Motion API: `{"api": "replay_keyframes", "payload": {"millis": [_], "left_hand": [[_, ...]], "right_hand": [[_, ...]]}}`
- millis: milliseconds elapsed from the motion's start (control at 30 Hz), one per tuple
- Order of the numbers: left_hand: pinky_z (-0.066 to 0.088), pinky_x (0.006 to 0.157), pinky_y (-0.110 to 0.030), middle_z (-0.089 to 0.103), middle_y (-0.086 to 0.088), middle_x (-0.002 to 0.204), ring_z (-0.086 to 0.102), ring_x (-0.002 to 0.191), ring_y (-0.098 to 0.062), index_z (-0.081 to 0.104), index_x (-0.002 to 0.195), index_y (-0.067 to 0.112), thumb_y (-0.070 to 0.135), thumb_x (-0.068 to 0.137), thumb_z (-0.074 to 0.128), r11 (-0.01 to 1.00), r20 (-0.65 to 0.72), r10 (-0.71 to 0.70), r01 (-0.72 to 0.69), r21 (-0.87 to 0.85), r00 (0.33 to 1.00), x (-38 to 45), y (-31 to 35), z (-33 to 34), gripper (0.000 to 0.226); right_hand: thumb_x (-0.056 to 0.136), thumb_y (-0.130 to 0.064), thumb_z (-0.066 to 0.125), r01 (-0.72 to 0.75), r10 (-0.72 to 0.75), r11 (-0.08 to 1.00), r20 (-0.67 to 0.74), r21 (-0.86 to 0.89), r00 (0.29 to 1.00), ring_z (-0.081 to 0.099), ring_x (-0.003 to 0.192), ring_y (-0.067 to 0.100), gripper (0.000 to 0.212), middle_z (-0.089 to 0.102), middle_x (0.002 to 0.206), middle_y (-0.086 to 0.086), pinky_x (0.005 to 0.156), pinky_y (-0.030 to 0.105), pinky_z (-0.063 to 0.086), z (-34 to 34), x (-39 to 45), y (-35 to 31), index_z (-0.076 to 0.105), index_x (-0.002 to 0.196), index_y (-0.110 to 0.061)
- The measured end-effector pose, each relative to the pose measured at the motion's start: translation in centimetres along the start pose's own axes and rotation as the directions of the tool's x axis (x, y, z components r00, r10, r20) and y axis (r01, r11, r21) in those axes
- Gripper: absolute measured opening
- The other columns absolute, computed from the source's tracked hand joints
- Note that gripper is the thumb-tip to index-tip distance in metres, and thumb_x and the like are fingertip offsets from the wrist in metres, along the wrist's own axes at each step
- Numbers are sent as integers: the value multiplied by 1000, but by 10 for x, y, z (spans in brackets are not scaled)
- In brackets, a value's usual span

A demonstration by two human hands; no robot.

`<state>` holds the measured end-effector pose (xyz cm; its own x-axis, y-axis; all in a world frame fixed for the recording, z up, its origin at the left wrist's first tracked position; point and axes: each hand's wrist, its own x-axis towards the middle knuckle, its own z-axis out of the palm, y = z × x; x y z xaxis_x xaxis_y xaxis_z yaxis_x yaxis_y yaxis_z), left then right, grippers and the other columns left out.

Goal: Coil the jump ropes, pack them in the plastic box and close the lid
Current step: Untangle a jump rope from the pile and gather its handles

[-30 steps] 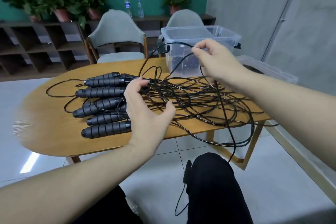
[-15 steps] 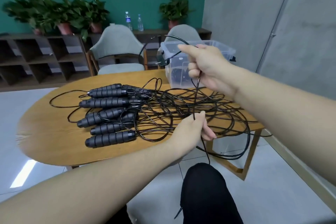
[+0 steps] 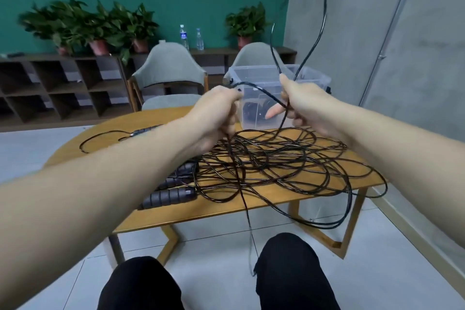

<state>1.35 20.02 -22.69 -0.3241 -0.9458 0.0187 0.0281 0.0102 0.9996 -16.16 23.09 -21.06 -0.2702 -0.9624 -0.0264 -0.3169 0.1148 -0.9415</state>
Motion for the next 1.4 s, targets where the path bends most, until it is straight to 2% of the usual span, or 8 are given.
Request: {"api": "replay_keyframes", "payload": {"millis": [100,233,433,667,900,1100,1267,1400], "left_hand": [[21,38,-19,29,9,50,21,40,-8,44,78,20,14,102,48,996,9,-13,14,-93,1000,8,29,6,25],[24,42,-21,29,7,51,21,47,-11,43,78,19,8,97,50,998,10,56,-56,2,998,17,46,18,23],[21,48,-26,29,2,59,23,50,-15,37,73,19,5,87,47,977,-19,190,-188,99,982,23,46,37,22],[44,91,-20,49,-7,125,51,107,-15,40,121,22,28,77,58,885,-273,461,-459,75,844,5,14,39,48],[42,84,-22,64,4,123,60,107,-8,49,136,24,49,102,49,902,197,-86,-7,432,977,-31,-94,41,42],[45,102,-34,76,4,103,67,100,-8,60,80,24,44,109,30,786,280,-56,-131,604,958,-20,-101,22,45],[57,73,-46,78,-2,95,72,67,-31,58,93,15,43,108,34,880,276,-9,-124,459,961,-21,-67,6,40],[46,48,-26,78,-3,93,58,45,-21,59,98,13,45,109,29,861,218,185,-265,434,958,-12,-27,-1,45]], "right_hand": [[99,-49,50,74,-65,993,104,-88,992,64,97,19,30,78,95,-7,97,39,48,6,-2,7,62,110,-24],[95,-15,56,37,-83,991,382,126,921,67,114,22,5,75,112,3,112,45,40,22,-11,21,59,98,-14],[101,-7,43,-177,-115,870,539,460,834,51,58,14,19,44,64,0,75,37,58,39,-18,20,42,84,-15],[103,-12,39,-75,-213,540,221,839,952,23,38,5,34,23,51,-7,36,17,23,27,14,-9,33,70,-19],[103,-12,44,-87,-136,304,133,949,982,19,34,7,43,21,45,-6,34,18,17,14,28,-29,28,64,-19],[103,-14,47,-120,-56,303,143,945,988,27,35,7,39,28,47,-5,34,17,26,1,32,-15,35,65,-16],[101,-21,53,-31,-83,610,103,792,991,74,86,21,9,76,85,4,83,38,60,-17,30,3,54,95,-14],[101,-9,44,-141,15,779,207,610,978,74,97,25,20,76,104,11,82,38,61,-13,24,39,58,115,-4]]}}
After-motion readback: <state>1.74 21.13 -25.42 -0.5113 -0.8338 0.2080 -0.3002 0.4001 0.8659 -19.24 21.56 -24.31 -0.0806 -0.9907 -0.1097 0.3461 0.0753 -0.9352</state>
